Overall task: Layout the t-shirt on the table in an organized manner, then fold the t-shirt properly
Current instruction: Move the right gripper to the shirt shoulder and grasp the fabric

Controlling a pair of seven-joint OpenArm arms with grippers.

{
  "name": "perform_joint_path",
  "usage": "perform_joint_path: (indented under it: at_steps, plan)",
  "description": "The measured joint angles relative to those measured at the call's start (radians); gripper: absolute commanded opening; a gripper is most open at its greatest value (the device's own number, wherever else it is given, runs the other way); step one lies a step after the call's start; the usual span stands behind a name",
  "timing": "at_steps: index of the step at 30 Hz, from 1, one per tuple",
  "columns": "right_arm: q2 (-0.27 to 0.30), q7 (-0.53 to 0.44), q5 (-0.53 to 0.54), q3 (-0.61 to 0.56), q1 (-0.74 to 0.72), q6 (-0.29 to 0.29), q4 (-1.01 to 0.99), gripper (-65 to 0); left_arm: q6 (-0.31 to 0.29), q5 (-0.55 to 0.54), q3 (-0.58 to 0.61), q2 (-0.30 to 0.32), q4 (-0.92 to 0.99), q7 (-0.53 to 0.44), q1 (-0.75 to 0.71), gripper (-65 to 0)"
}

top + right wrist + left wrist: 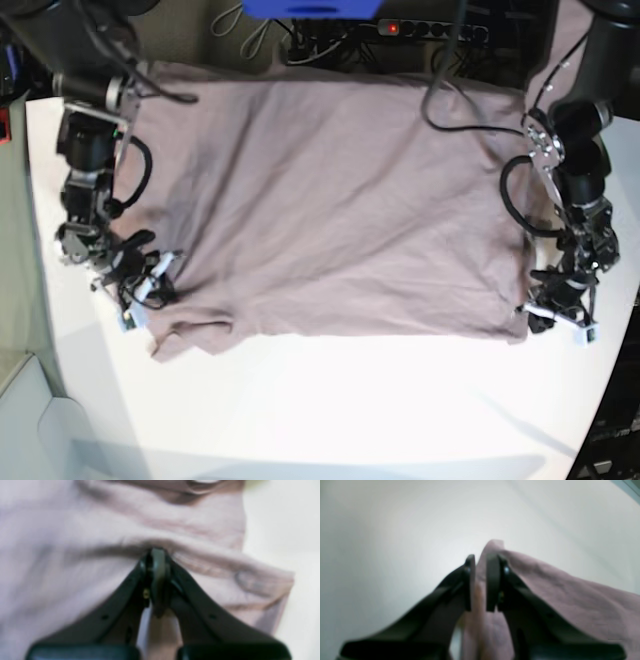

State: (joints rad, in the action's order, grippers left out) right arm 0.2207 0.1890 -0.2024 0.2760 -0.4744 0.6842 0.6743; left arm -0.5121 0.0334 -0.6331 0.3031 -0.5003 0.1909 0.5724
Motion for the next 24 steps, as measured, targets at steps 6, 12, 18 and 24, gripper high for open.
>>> perform_joint_path:
  at_steps: [6, 12, 18, 24]
  plan:
    - [0.043, -0.162, -0.030, -0.103, -0.192, -0.084, -0.306, -65.0, 0.007, 0.003, -0.002, 0.038, -0.016, 0.028, -0.043, -56.6]
    - [0.016, -0.149, -0.053, -0.171, -0.211, -0.193, -0.227, -65.0, 0.003, -0.138, -0.005, 0.061, -0.108, 0.196, -0.051, -56.6]
    - [0.003, -0.162, -0.035, -0.137, -0.142, -0.195, 0.068, -65.0, 0.008, -0.286, 0.000, 0.075, -0.404, 0.367, -0.148, -56.7]
    - [-0.057, 0.040, -0.047, -0.015, 0.011, -0.192, 0.365, -65.0, -0.004, -0.392, 0.006, -0.040, -0.648, 0.496, -0.243, -56.7]
